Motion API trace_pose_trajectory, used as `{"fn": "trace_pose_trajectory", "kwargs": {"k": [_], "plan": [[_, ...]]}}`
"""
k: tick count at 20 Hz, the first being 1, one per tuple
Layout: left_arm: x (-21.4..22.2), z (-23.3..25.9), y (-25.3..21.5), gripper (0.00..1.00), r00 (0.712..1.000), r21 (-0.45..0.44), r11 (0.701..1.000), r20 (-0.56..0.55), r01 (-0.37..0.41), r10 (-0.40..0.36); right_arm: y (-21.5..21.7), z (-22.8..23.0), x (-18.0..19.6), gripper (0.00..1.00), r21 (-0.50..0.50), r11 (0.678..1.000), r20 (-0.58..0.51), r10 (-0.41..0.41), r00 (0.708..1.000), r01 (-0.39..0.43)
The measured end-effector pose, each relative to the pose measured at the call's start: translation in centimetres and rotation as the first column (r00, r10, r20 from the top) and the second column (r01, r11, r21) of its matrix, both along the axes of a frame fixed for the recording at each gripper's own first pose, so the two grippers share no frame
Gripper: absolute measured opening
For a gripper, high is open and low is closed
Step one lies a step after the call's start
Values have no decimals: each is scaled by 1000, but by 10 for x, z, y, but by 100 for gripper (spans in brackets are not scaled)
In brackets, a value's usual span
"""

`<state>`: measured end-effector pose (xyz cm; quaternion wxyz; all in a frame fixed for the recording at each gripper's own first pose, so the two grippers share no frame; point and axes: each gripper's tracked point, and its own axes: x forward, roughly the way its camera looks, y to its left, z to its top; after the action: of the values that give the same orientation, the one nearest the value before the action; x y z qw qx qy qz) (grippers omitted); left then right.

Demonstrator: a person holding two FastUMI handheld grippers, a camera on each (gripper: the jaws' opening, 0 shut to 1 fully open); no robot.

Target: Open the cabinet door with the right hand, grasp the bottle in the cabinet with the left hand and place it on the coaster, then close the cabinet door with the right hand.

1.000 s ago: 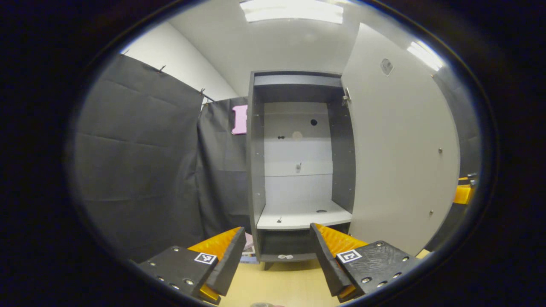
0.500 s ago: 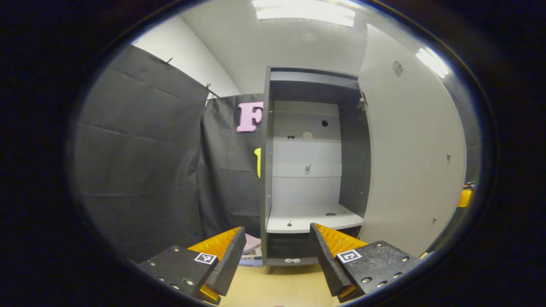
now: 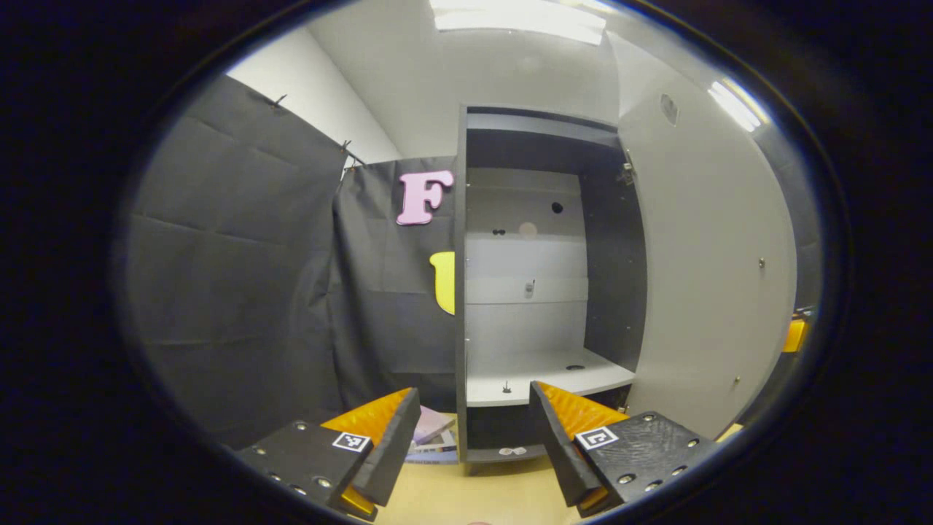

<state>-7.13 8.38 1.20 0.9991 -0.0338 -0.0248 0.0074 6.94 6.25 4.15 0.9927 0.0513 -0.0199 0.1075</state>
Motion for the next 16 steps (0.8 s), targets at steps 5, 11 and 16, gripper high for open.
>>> {"fn": "trace_pose_trajectory", "kwargs": {"k": [5, 11, 16], "plan": [[18, -4, 30, 86, 999, -7, 999, -2, 34, -34, 31, 4, 16, 89, -24, 999, 26, -41, 999, 42], [25, -13, 51, 86, 999, -4, 999, -15, 37, -37, 53, -2, 31, 90, -48, 997, 26, -64, 998, 65], [23, -8, 54, 86, 1000, -8, 1000, 3, -10, 10, 53, -4, 47, 90, -79, 995, 17, -62, 998, 63]]}}
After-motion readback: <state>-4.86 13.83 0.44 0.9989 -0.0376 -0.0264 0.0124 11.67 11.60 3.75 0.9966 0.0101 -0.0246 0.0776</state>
